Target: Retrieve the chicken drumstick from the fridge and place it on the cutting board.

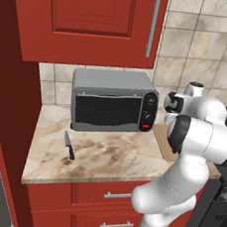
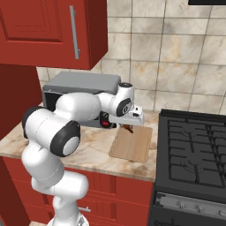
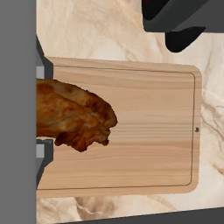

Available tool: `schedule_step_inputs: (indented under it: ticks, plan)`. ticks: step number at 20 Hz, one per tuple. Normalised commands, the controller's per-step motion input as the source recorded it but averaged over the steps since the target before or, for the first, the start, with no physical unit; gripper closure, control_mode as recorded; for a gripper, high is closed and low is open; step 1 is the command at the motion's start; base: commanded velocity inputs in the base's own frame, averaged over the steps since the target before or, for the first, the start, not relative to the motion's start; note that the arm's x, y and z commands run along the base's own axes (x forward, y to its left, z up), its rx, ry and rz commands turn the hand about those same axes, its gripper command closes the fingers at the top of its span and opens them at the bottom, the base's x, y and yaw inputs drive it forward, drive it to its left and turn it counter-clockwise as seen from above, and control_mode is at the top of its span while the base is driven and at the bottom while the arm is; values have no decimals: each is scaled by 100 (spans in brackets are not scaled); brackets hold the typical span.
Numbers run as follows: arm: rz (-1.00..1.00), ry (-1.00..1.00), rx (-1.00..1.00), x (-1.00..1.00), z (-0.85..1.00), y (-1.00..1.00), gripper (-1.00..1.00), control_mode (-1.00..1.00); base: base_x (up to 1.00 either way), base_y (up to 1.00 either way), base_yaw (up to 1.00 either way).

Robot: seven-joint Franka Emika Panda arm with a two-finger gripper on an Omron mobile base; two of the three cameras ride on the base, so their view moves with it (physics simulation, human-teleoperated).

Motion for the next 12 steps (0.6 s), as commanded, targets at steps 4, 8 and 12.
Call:
schedule_step_inputs:
  ticks: [4,8,12]
  plan:
    - [0,-5,-4,0,-41,-3,100,-100,0,0,0]
    - [3,-17,0,1,-39,-11,100,-100,0,0,0]
    - [1,-6,5,0,-9,-19,100,-100,0,0,0]
